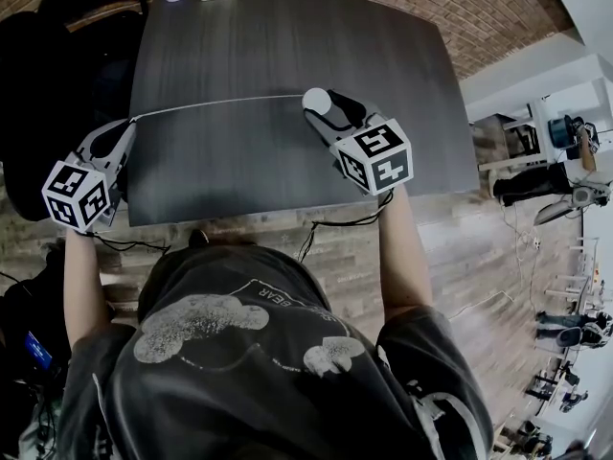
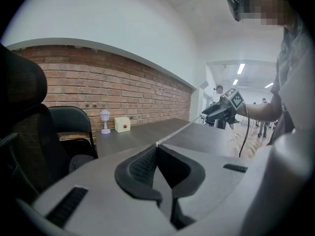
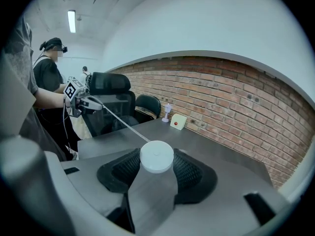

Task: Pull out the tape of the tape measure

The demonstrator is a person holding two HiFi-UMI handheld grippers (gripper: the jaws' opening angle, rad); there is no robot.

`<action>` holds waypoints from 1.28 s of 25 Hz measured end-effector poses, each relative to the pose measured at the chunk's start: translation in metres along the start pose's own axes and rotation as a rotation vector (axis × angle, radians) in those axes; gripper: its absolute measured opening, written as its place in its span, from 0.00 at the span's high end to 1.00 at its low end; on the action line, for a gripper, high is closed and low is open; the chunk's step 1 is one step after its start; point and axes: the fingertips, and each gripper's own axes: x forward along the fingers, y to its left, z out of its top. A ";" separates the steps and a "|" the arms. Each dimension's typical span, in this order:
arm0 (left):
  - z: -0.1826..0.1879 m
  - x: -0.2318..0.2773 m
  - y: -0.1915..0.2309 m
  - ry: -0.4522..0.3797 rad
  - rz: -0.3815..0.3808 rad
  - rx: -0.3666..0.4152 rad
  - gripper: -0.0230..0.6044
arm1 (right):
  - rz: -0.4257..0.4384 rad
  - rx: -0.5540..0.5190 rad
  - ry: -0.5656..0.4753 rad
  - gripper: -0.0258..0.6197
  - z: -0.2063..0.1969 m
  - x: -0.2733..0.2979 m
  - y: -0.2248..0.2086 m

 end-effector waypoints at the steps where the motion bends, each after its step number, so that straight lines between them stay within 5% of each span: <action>1: 0.000 0.000 0.001 0.002 0.002 -0.001 0.95 | 0.000 0.003 -0.001 0.60 0.000 0.000 0.000; 32: -0.005 -0.005 0.016 -0.011 0.043 -0.025 0.95 | 0.015 0.026 -0.011 0.60 -0.003 -0.008 0.005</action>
